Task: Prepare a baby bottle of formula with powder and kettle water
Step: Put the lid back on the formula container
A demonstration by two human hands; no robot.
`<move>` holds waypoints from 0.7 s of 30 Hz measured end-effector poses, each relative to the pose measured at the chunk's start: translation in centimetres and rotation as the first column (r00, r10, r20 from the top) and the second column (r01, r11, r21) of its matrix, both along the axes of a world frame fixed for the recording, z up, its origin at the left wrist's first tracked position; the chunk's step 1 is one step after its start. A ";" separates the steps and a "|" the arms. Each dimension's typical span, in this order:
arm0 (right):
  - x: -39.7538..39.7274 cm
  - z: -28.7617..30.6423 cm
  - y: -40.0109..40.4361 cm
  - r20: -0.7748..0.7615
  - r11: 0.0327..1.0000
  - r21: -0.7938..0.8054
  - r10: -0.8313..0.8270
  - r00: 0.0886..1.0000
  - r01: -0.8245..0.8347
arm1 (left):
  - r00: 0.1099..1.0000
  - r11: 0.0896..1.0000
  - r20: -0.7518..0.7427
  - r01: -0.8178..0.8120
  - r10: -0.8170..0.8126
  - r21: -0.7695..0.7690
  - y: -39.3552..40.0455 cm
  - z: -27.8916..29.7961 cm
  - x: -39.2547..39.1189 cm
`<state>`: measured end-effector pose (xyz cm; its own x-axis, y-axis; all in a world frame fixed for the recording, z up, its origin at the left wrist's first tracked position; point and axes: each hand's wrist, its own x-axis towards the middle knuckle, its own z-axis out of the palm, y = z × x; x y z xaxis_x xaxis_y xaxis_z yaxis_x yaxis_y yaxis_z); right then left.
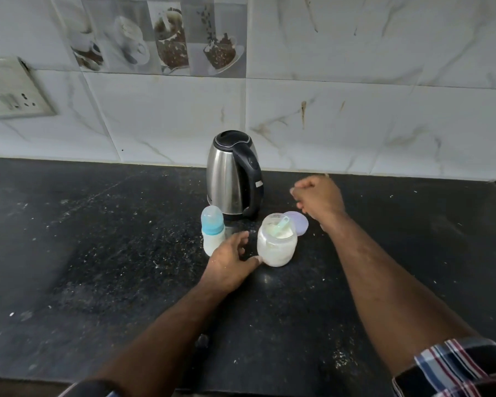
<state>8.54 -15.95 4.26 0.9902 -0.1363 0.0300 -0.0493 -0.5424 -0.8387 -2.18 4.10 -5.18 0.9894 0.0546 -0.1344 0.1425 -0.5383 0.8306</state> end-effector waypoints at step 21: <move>3.3 -5.9 -3.2 -0.131 0.966 -0.258 -0.049 0.990 0.013 | 0.987 0.990 0.137 0.100 -0.086 -0.099 -3.9 -0.7 2.9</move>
<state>11.83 -19.16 -1.62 0.9828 -0.1722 -0.0664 -0.1730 -0.7341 -0.6566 0.67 0.25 -5.87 0.9989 -0.0458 -0.0020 -0.0190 -0.4529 0.8914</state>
